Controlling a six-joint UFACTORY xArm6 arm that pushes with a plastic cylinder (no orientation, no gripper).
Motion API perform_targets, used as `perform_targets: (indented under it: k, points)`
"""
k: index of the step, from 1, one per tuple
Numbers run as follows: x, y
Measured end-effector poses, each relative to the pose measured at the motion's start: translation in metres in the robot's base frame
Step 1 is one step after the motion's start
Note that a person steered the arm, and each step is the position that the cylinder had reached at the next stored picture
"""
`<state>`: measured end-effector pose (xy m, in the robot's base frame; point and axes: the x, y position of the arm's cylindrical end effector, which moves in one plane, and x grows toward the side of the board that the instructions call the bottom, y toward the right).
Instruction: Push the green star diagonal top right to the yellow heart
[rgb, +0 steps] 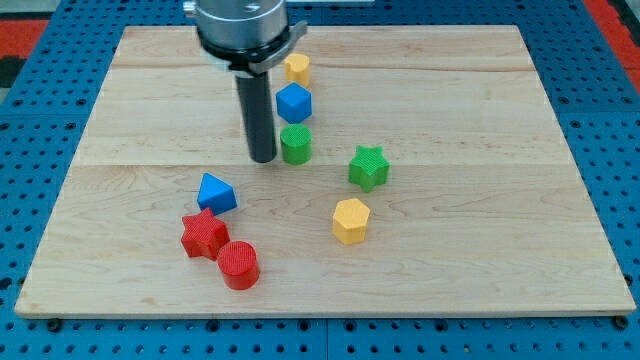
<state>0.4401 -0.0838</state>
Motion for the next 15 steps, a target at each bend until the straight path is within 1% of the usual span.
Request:
perform_targets:
  k: [1,2,3,4,6,7,9,10,11,12,13,15]
  points:
    - [0.047,0.037]
    - [0.065,0.118]
    - [0.033,0.13]
    - [-0.008,0.126]
    - [-0.054,0.137]
    - [-0.069,0.158]
    - [-0.114,0.19]
    - [-0.105,0.201]
    - [-0.065,0.198]
    - [-0.062,0.182]
    - [-0.09,0.165]
    - [-0.108,0.14]
